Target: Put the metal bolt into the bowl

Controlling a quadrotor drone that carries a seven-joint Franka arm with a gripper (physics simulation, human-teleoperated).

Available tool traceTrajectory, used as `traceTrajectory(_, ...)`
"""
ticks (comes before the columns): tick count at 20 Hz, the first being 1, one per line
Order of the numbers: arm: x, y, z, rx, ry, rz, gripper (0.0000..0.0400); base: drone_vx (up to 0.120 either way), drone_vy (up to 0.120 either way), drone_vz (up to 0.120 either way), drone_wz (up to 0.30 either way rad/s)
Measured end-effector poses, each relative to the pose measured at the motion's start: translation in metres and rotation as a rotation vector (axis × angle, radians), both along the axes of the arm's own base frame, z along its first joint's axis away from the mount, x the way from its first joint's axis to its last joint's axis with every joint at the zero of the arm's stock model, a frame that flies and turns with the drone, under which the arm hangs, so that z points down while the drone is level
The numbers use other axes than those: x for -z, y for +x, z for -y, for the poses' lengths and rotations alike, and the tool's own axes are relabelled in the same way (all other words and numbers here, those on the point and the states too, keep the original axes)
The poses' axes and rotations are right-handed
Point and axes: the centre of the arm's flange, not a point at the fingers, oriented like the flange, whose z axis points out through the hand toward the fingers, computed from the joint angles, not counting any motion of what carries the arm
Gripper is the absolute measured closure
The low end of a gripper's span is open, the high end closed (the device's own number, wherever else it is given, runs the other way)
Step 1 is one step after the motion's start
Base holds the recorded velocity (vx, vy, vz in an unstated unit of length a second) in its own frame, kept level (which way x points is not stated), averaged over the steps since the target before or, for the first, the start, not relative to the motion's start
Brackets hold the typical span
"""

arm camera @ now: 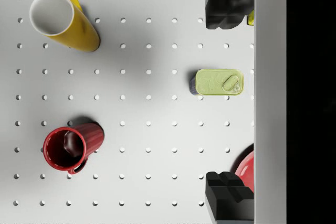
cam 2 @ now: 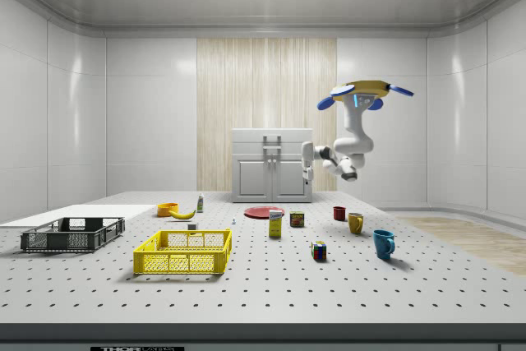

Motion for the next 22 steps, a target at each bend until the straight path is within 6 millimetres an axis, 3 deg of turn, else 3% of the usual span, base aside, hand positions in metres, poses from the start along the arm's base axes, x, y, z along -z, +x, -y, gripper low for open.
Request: traceTrajectory(22,0.0001,0.0,0.0012,0.0,-0.013,-0.001,0.0,0.12,0.0,0.0,0.0)
